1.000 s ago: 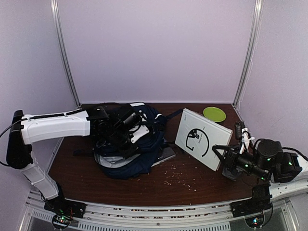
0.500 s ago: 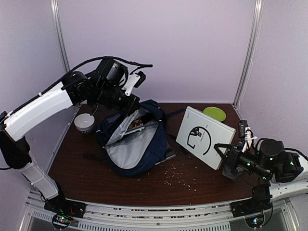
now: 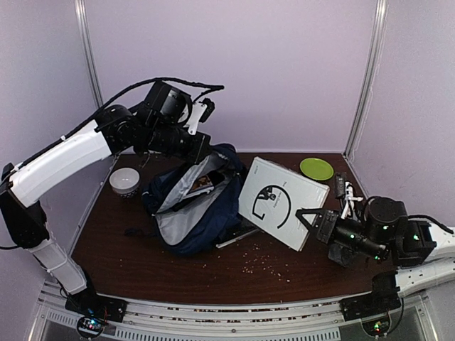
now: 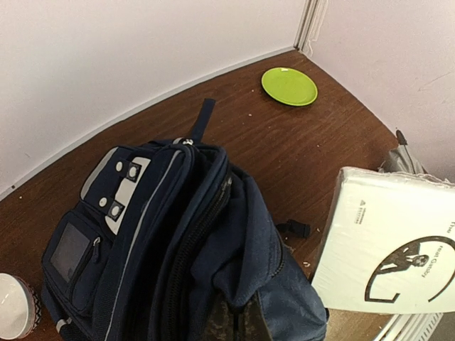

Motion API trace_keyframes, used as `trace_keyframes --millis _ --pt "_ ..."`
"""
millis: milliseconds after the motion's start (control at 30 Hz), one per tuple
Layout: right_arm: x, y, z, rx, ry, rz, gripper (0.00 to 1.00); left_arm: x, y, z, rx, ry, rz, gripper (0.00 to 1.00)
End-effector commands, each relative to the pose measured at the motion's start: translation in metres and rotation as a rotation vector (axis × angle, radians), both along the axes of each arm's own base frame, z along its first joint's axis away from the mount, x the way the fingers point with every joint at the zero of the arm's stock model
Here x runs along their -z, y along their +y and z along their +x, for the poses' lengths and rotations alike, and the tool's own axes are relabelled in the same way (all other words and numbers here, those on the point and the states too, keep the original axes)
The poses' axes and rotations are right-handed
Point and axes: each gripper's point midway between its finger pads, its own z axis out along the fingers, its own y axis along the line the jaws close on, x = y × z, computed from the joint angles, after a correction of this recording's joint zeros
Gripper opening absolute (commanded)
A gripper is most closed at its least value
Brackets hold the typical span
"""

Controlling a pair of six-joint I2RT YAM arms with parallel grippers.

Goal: Pack the student bag
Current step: Place the book in the student bag.

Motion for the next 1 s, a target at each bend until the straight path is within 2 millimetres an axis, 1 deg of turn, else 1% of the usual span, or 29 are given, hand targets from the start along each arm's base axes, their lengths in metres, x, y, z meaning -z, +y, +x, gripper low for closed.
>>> trace_keyframes --millis 0,167,333,500,533,667,767,833,967 --pt "-0.097 0.007 -0.008 -0.054 -0.045 0.374 0.00 -0.053 -0.027 0.008 0.032 -0.123 -0.231 0.00" --pt "-0.094 -0.007 -0.005 -0.010 -0.039 0.365 0.00 -0.043 -0.031 0.009 0.041 -0.108 -0.231 0.00" --pt "-0.084 -0.030 -0.001 0.062 -0.011 0.347 0.00 -0.041 -0.032 0.008 0.045 -0.110 -0.236 0.00" --pt "-0.083 -0.049 0.000 0.102 0.001 0.378 0.00 -0.040 -0.034 0.009 0.047 -0.110 -0.240 0.00" --pt "-0.083 -0.050 0.000 0.105 0.004 0.386 0.00 -0.039 -0.034 0.009 0.047 -0.111 -0.240 0.00" --pt "-0.086 -0.043 -0.003 0.074 0.026 0.418 0.00 -0.037 -0.034 0.010 0.047 -0.109 -0.240 0.00" --pt "-0.084 -0.030 -0.004 0.044 0.075 0.468 0.00 -0.040 -0.033 0.010 0.040 -0.115 -0.249 0.00" --pt "-0.079 -0.021 -0.003 0.032 0.124 0.513 0.00 -0.044 -0.030 0.011 0.026 -0.125 -0.258 0.00" --pt "-0.061 -0.008 0.004 0.049 0.218 0.586 0.00 -0.056 -0.022 0.013 -0.014 -0.155 -0.288 0.00"
